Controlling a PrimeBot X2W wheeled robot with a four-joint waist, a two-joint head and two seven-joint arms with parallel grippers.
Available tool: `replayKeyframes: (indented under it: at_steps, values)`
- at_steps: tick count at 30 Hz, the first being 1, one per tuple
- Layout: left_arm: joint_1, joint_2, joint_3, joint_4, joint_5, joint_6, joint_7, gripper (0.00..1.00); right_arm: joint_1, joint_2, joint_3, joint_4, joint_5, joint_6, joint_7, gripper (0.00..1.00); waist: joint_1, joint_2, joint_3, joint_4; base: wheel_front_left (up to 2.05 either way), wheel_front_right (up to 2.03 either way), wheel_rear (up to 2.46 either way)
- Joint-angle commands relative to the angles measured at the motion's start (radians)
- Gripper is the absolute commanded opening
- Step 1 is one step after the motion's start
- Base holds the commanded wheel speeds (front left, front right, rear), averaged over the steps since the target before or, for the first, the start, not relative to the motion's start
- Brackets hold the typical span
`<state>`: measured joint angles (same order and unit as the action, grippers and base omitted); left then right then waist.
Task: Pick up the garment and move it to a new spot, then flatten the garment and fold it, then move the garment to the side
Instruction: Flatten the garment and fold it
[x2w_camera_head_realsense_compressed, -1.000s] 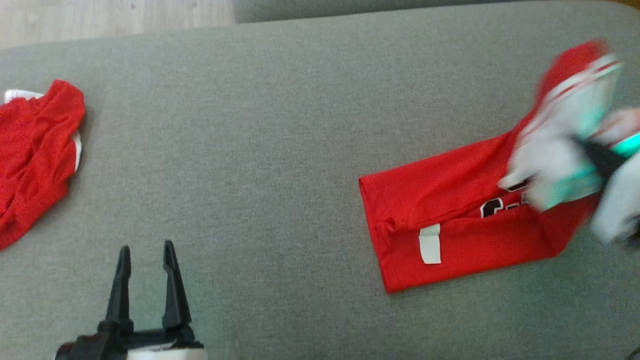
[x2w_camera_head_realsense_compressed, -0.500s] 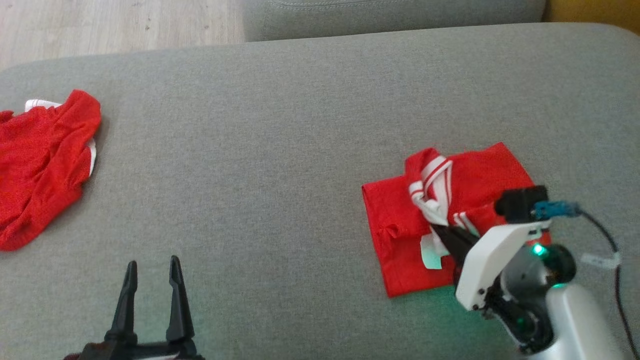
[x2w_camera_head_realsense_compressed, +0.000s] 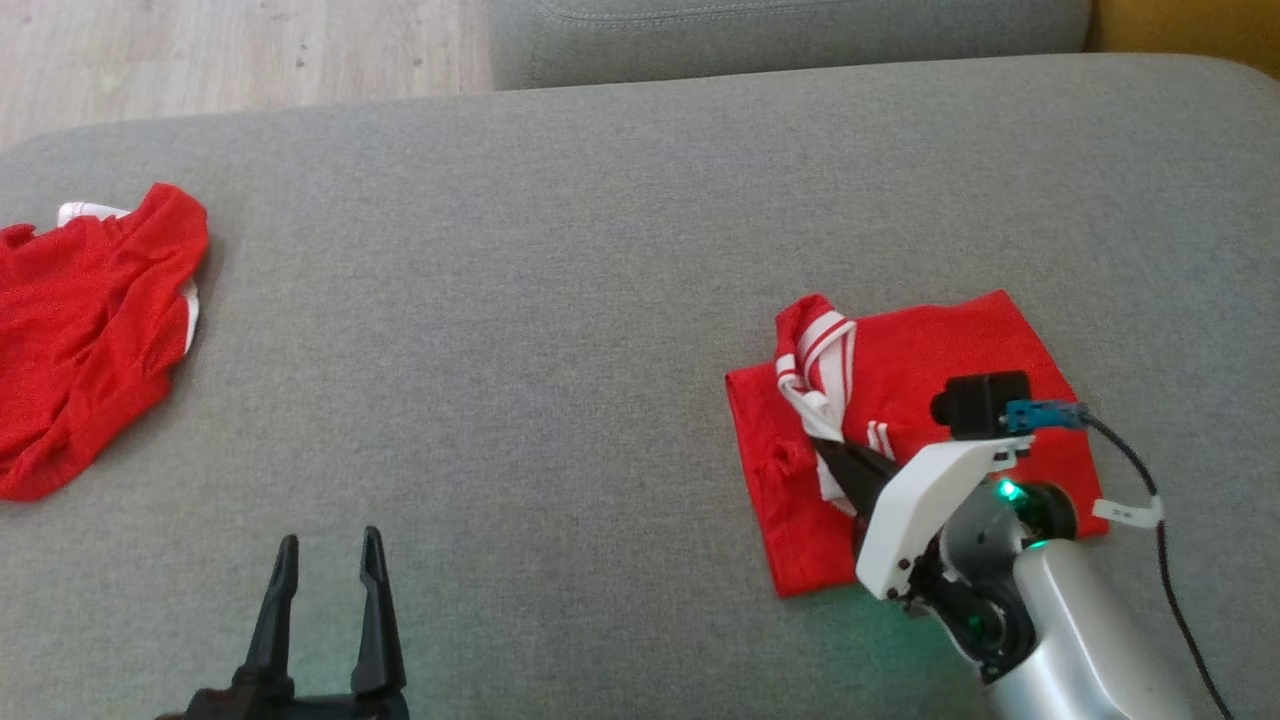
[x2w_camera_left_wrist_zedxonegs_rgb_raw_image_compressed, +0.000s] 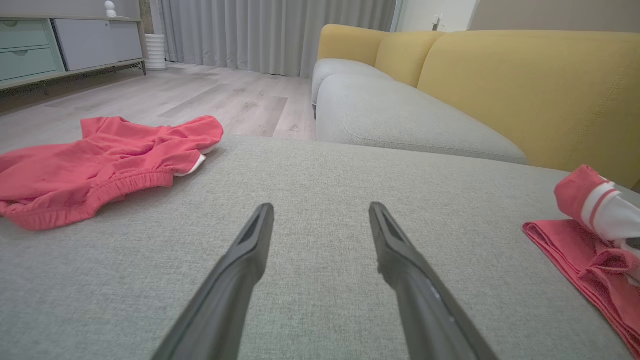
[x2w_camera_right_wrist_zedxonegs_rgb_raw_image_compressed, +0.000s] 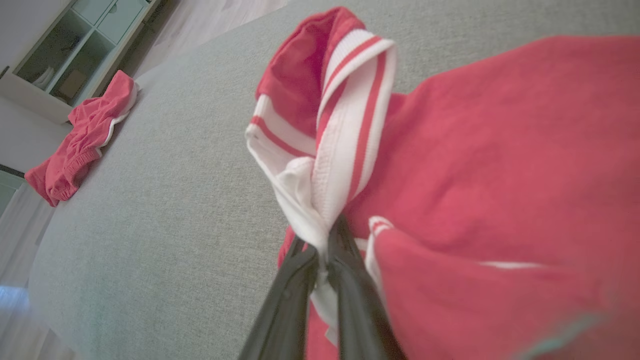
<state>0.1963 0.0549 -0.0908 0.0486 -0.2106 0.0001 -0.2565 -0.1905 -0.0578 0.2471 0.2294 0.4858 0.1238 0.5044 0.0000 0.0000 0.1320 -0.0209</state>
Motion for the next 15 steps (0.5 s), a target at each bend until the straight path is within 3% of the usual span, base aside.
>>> replayKeyframes:
  at_steps: [1, 4, 6, 7, 11, 15]
  values:
    - [-0.015, -0.005, 0.026, -0.025, 0.001, 0.002, -0.005, 1.00, -0.038, 0.007, 0.028, -0.029, 0.009, 0.007, -0.012, 0.00, 0.0000, 0.0000, -0.002, 0.003, 0.00, 0.00, 0.00]
    - [-0.015, -0.005, 0.024, -0.020, -0.004, 0.004, -0.005, 1.00, -0.045, 0.007, 0.050, 0.001, 0.019, 0.007, -0.030, 0.00, 0.0000, 0.0000, -0.005, 0.009, 0.00, 0.00, 0.00]
    - [-0.013, -0.005, 0.025, -0.018, -0.006, 0.006, -0.005, 1.00, -0.048, 0.007, 0.063, 0.011, 0.021, 0.007, -0.041, 0.58, 0.0000, 0.0000, -0.006, 0.011, 0.00, 0.00, 0.00]
    - [-0.012, -0.005, 0.027, -0.018, -0.006, 0.006, -0.005, 1.00, -0.049, 0.007, 0.067, 0.013, 0.025, 0.007, -0.048, 1.00, 0.0000, 0.0000, -0.006, 0.011, 0.00, 0.00, 0.00]
    - [-0.008, -0.005, 0.034, -0.017, -0.006, 0.005, -0.005, 1.00, -0.044, 0.007, 0.089, -0.014, 0.040, 0.007, -0.084, 1.00, 0.0000, 0.0000, -0.006, 0.010, 0.00, 0.00, 0.00]
    - [-0.008, -0.005, 0.041, -0.017, -0.006, 0.004, -0.005, 1.00, -0.020, 0.008, 0.130, -0.122, 0.126, 0.007, -0.146, 1.00, 0.0000, 0.0000, -0.005, 0.007, 0.00, 0.00, 0.00]
